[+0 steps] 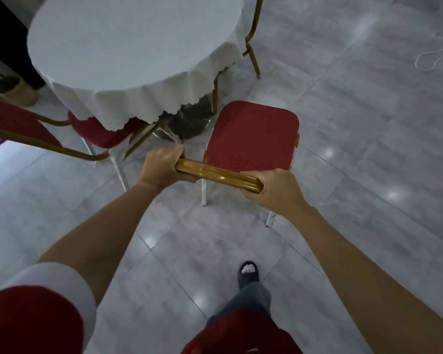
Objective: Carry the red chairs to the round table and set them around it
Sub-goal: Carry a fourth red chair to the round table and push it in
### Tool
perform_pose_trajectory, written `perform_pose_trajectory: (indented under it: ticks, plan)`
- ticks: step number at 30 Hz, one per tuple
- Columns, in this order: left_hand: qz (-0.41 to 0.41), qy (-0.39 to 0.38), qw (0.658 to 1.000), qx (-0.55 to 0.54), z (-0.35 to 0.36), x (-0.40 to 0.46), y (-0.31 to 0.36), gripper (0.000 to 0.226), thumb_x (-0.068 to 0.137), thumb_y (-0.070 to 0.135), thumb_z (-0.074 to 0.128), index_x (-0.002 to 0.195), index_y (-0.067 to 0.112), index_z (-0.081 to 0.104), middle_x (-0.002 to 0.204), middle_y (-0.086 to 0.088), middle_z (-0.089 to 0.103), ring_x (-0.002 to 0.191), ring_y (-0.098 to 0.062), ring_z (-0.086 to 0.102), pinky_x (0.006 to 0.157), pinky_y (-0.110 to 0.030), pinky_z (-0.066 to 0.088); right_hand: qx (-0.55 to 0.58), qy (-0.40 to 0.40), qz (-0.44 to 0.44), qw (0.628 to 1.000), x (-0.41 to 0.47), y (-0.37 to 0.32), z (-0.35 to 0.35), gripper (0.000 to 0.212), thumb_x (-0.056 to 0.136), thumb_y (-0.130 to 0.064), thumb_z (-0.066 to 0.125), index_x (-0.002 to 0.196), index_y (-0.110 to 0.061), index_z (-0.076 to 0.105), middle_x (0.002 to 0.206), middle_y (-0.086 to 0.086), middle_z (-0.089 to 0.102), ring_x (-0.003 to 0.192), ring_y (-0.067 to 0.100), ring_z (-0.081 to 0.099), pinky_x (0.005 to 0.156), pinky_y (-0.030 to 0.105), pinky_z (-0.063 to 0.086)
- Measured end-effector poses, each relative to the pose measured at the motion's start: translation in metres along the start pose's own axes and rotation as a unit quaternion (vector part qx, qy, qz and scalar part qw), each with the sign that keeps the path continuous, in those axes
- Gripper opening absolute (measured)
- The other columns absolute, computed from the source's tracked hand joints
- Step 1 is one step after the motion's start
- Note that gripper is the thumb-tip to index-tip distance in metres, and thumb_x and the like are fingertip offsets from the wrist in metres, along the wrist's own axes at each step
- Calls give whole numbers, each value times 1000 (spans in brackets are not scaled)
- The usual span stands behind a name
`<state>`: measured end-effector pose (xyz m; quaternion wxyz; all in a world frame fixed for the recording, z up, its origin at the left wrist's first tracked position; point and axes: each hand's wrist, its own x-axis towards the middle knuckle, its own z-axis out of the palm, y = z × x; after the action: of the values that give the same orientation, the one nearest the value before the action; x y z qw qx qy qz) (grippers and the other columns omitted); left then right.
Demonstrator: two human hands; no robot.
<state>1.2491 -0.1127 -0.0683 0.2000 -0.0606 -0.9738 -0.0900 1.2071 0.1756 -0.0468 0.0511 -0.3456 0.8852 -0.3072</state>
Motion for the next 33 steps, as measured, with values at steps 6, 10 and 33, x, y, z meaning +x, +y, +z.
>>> perform_pose_trajectory:
  ticks: [6, 10, 33]
  plan:
    - [-23, -8, 1000, 13, 2, -3, 30, 67, 69, 75, 51, 68, 8, 57, 60, -5, 60, 49, -19, 56, 53, -32, 52, -9, 59, -84, 995, -14, 30, -5, 30, 79, -41, 67, 102, -22, 70, 75, -7, 74, 59, 9, 66, 52, 27, 54]
    - [-38, -14, 999, 20, 4, -7, 55, 68, 71, 75, 49, 71, 8, 56, 61, -7, 60, 52, -20, 56, 54, -31, 49, -10, 85, -115, 990, -27, 51, -12, 30, 78, -41, 67, 100, -20, 70, 79, -7, 75, 62, 9, 68, 50, 28, 54]
    - [-215, 45, 970, 102, 43, -20, 311, 84, 66, 88, 34, 66, 7, 56, 53, -3, 57, 46, -22, 55, 47, -26, 41, 32, -14, -279, 960, -115, 207, -143, 35, 83, -46, 58, 101, -19, 68, 78, -6, 74, 62, 10, 67, 49, 30, 54]
